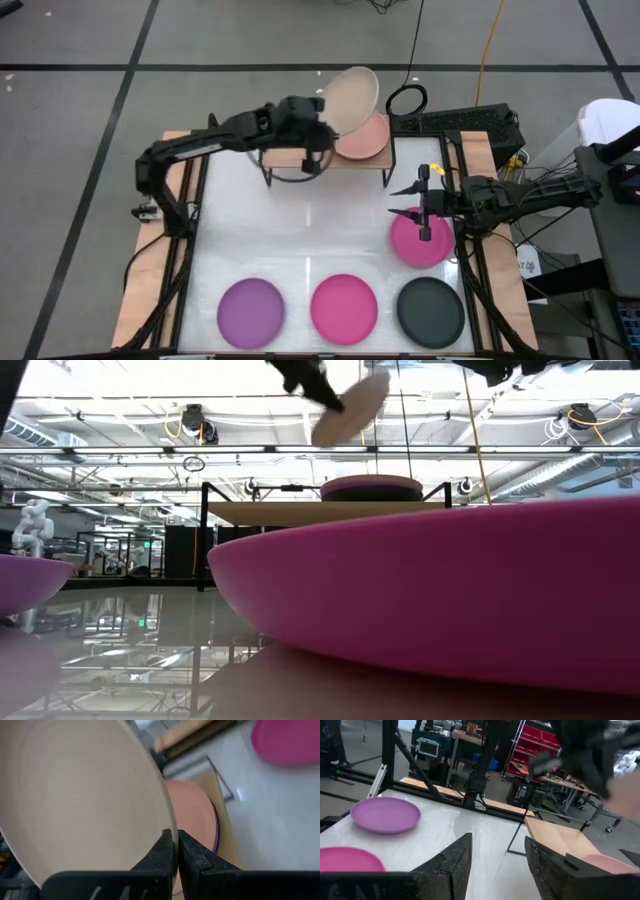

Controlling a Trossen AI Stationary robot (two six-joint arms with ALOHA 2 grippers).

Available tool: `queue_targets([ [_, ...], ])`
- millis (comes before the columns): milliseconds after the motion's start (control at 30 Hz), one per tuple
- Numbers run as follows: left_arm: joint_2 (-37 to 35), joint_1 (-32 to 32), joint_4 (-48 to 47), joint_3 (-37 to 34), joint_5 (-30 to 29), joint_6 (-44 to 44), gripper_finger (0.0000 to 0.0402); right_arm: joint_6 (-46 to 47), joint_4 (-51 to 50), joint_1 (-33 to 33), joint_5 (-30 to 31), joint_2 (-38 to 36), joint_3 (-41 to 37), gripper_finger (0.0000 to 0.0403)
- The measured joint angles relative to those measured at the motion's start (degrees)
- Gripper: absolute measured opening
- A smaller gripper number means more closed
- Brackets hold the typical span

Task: Place and stack plates onto a shelf
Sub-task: Stack the light brown plate on top of the pink plate on the shelf, then put the top pink plate on the shelf

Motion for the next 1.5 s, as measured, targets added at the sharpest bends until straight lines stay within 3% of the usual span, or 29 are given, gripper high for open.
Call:
queue_targets([
  [233, 9.0, 0.4, 2.3, -0.1, -3.6, 9.0, 0.0016, 3.1, -2.2, 0.0, 0.1, -0.5, 0.0, 0.0165],
  [433, 10.0, 0.4, 1.2, -0.1, -3.9, 9.2, 0.0031, 3.5, -2.8, 0.0, 0.1, -0.6, 0.0, 0.0165],
  [600, 9.8, -0.2, -1.3, -0.1, -7.9, 7.9, 0.0042, 2.7, -2.7, 0.0, 0.2, -0.6, 0.0, 0.0165],
  [900, 9.7, -1.6, -0.7, 0.0, -9.6, 3.3, 0.0146, 1.1, -1.7, 0.0, 0.2, -0.6, 0.0, 0.0165],
  [1100, 7.1, -4.5, 0.6, 0.0, -12.3, 0.2, 0.0186, -0.1, -2.0, -0.1, 0.2, -0.6, 0.0, 0.0165],
  [1500, -6.6, -11.5, 1.3, -0.2, -11.9, -15.9, 0.0188, 2.5, -5.2, -0.1, 3.0, -0.7, 0.0, 0.0165],
])
